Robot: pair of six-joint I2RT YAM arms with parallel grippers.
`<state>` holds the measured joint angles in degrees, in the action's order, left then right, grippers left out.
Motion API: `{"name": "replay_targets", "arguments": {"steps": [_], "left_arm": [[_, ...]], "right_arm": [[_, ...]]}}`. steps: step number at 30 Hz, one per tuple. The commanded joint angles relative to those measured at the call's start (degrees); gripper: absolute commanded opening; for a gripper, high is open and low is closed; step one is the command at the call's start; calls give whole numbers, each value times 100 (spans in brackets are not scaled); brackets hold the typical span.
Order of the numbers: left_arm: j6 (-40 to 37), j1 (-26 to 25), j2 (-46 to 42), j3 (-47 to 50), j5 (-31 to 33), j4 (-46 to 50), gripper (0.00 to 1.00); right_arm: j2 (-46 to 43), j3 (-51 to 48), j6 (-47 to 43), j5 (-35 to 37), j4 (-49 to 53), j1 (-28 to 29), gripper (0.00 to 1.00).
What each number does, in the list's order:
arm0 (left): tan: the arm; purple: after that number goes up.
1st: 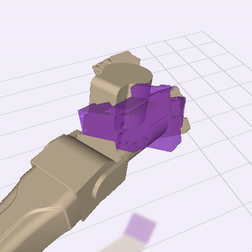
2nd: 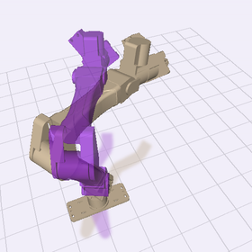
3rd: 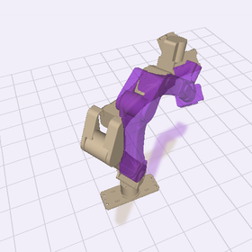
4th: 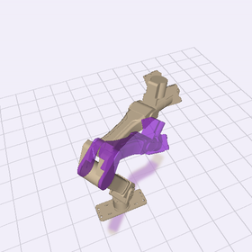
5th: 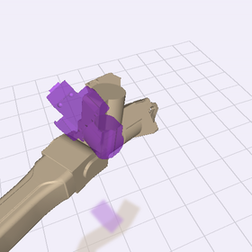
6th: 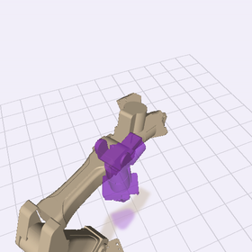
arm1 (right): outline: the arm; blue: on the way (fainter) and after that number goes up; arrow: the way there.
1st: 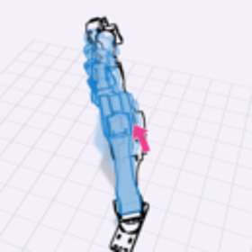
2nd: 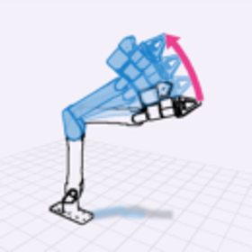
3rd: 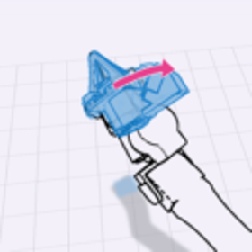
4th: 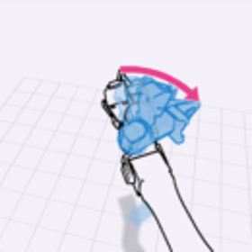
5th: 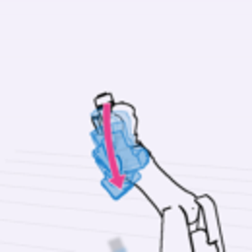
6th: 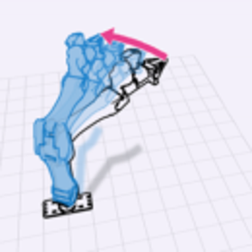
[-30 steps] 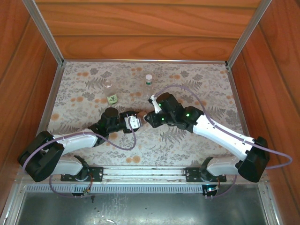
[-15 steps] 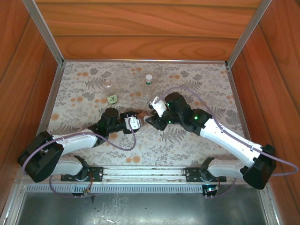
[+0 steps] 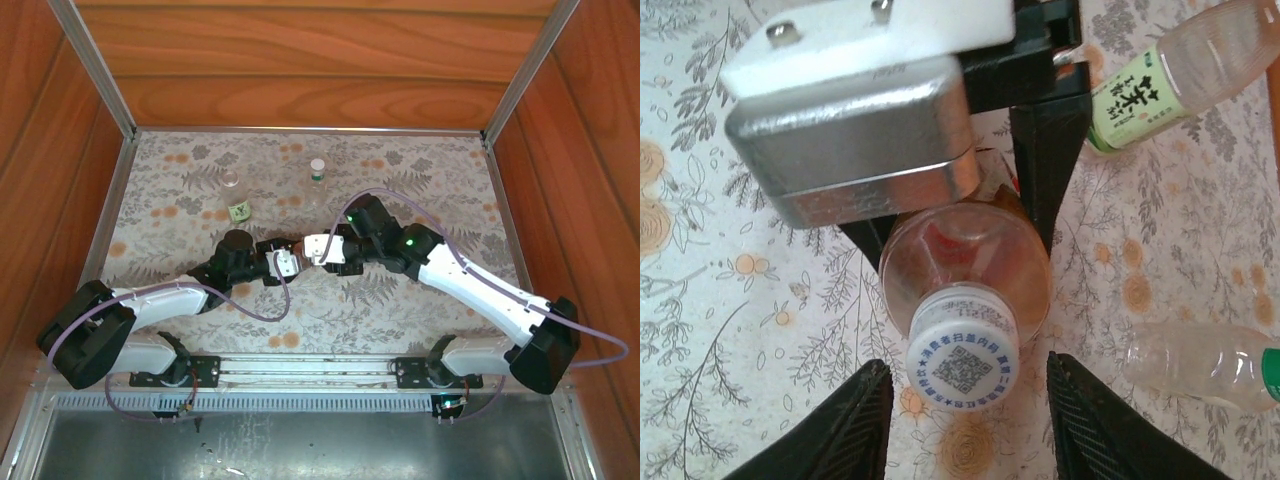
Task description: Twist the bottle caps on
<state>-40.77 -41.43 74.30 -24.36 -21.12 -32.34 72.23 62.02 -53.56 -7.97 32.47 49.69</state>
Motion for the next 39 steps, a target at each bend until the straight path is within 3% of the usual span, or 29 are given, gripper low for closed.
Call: {"name": "replay_targets", "arguments": {"steps": [1,10,14,17,19,22,23,26,29,32,35,38,39], "left_arm": [[-124,-46,-99,51,-93,-107,61],[-133,-41,-95,61,-94,-108,61],[-133,-43,-116,63,-67,-111,61],[-133,-46,-125,72,-50,-108,61],[-144,-49,-109,61,-17,-111,61],[-150,-46,-83,49,-6,-115,61],[-150,-41,-74,49,-8,-112,61],[-156,-41,-33,34,-38,-110,61],[-133,-48,-17,-5,-80,-97,61],[-120,-47,-34,-4,-87,-97,61],[-118,-43,-74,25,-67,-97,61],[-126,-43,-48,23,-59,-97,61],[-124,-43,-41,26,-59,-97,61]], "right_arm": [[143,119,-370,3,113,-14,44],[273,33,-117,41,-115,39,25],[103,-101,708,-26,-345,44,13],[-31,-209,2998,232,-825,36,0],[-56,-254,5163,221,-1009,37,0],[11,-308,7538,-388,-1238,37,0],[33,-329,8841,-408,-1269,34,0],[72,-284,10126,-669,-1101,-4,0],[-12,-256,10204,-535,-842,-40,5],[-200,-385,9229,-566,-835,-159,21],[-495,-486,6758,-447,-694,-179,38],[-742,-619,3940,-364,-386,-181,42],[-754,-616,3417,-193,-296,-172,43]]}}
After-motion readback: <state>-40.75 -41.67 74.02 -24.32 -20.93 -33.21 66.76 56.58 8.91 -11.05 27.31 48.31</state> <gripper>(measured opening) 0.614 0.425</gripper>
